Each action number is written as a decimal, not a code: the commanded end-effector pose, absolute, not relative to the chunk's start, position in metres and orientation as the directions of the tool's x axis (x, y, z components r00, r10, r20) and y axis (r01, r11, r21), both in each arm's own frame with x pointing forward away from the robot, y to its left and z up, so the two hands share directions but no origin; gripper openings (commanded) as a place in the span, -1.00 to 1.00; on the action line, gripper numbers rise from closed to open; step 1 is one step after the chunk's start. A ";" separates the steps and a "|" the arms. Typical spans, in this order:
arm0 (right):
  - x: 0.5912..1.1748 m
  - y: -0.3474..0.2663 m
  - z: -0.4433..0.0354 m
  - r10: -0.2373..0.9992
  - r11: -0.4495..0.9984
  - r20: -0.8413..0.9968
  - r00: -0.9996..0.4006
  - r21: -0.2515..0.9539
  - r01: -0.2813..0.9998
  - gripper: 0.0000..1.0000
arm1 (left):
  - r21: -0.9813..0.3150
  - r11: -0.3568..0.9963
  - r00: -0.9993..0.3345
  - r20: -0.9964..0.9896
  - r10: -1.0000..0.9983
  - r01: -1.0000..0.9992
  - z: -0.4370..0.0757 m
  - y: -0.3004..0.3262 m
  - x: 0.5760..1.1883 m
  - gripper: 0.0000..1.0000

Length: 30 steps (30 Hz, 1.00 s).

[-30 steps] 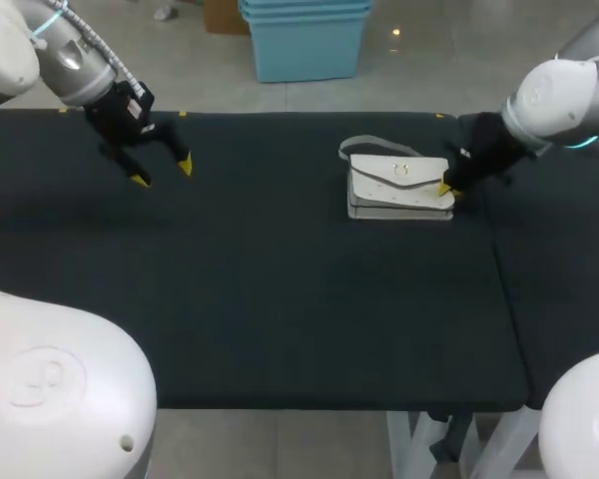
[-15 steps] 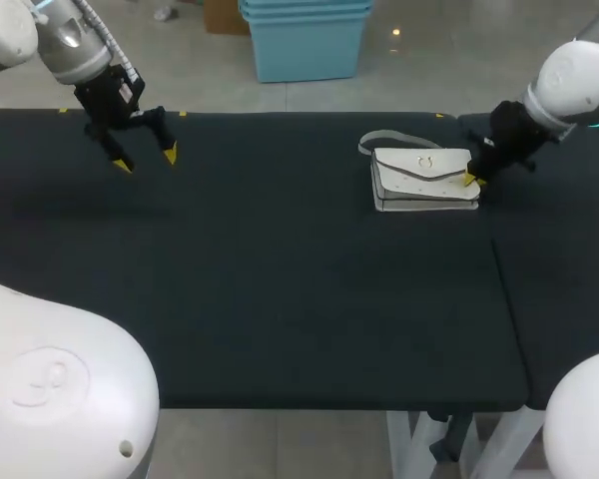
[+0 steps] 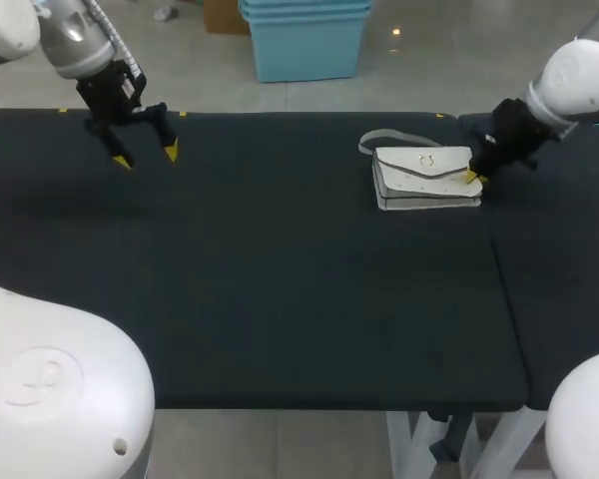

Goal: Pick up the bag, open it, inspect its contents, close it, and place it on the opposite side

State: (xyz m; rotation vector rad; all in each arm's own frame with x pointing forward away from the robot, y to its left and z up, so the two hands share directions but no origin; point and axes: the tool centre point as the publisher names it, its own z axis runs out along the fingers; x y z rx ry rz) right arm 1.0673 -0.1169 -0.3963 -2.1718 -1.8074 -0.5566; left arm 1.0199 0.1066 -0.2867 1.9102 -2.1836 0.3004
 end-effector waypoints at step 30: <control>1.161 -0.270 -0.373 0.905 -0.263 0.362 0.225 0.059 0.963 -1.00 | 0.008 0.135 -0.130 0.229 -0.965 -0.991 -0.278 0.151 1.050 1.00</control>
